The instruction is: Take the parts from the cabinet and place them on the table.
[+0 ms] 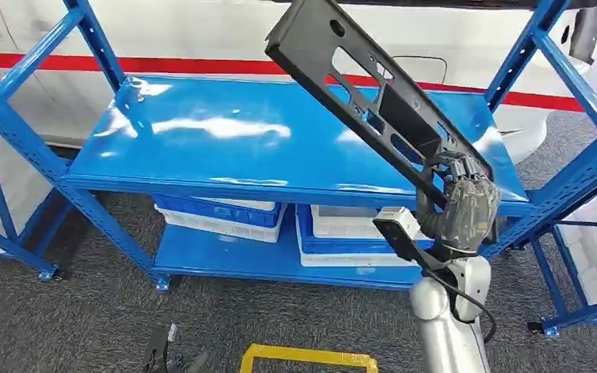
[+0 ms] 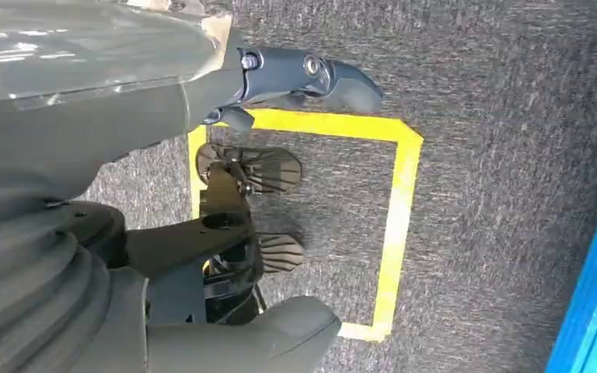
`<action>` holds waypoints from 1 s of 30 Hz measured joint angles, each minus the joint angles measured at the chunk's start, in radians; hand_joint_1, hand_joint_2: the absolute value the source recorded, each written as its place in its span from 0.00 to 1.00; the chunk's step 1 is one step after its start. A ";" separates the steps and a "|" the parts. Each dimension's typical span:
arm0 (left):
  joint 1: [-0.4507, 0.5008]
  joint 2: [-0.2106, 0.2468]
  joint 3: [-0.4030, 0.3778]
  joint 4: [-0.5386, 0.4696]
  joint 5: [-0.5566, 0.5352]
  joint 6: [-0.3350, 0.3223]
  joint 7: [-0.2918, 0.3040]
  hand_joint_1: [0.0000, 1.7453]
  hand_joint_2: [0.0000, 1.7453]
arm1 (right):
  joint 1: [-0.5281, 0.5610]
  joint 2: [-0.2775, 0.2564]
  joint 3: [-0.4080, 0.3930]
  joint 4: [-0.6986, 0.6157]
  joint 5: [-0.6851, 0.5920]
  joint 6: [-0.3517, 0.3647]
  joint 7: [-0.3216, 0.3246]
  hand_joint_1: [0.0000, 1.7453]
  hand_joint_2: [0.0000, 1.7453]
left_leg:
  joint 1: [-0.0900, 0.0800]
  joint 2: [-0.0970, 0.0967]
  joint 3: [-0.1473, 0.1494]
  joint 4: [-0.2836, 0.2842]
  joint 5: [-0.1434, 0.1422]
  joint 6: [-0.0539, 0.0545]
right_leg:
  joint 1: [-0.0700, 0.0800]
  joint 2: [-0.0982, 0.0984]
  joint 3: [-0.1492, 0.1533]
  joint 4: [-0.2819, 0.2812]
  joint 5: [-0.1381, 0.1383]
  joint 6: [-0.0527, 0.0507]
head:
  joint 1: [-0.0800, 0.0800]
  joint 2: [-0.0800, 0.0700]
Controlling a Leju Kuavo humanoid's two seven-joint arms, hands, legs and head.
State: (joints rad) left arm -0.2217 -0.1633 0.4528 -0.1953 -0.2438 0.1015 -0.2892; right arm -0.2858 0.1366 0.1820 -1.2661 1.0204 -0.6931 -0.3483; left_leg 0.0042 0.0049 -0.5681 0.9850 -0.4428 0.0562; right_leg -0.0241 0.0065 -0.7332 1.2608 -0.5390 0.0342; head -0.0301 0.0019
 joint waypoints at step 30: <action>0.009 0.016 0.035 0.000 0.020 0.020 -0.035 0.00 1.00 | 0.320 -0.010 -0.038 -0.264 -0.046 0.000 -0.103 1.00 1.00 | 0.010 -0.009 0.000 0.002 -0.001 -0.011 | -0.006 -0.005 0.062 -0.071 -0.006 0.004 | 0.000 0.000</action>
State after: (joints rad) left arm -0.2130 -0.1469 0.4879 -0.1953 -0.2239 0.1217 -0.3239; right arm 0.0345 0.1270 0.1442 -1.5296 0.9747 -0.6931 -0.4509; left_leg 0.0138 -0.0036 -0.5683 0.9867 -0.4435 0.0449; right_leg -0.0302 0.0011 -0.6717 1.1896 -0.5450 0.0379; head -0.0305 0.0019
